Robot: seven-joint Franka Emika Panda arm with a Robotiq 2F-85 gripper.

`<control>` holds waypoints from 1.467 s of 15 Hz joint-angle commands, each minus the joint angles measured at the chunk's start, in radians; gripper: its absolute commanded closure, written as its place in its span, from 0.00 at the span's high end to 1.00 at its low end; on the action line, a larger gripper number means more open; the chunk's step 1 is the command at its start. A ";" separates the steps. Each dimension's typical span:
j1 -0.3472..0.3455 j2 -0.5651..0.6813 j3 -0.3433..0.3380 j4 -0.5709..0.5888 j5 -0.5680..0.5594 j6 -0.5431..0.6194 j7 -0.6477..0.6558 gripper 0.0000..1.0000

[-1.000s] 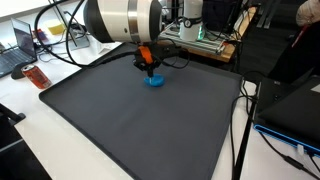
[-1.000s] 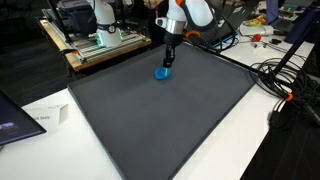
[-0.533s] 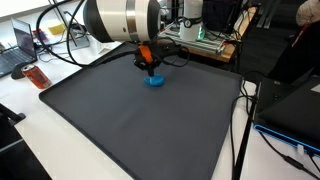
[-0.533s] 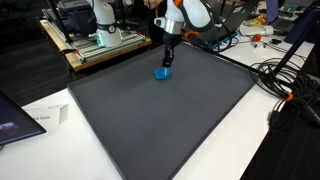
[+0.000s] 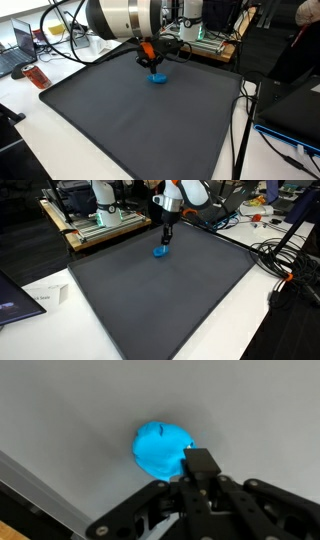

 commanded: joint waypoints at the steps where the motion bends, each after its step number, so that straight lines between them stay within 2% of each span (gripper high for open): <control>1: -0.045 -0.091 0.041 -0.128 0.000 -0.001 0.035 0.03; 8: -0.080 -0.198 0.086 -0.227 0.000 -0.001 0.068 0.03; 16: -0.124 -0.270 0.142 -0.280 0.000 -0.001 0.081 0.03; 22: -0.136 -0.290 0.101 -0.289 0.000 -0.001 0.133 0.03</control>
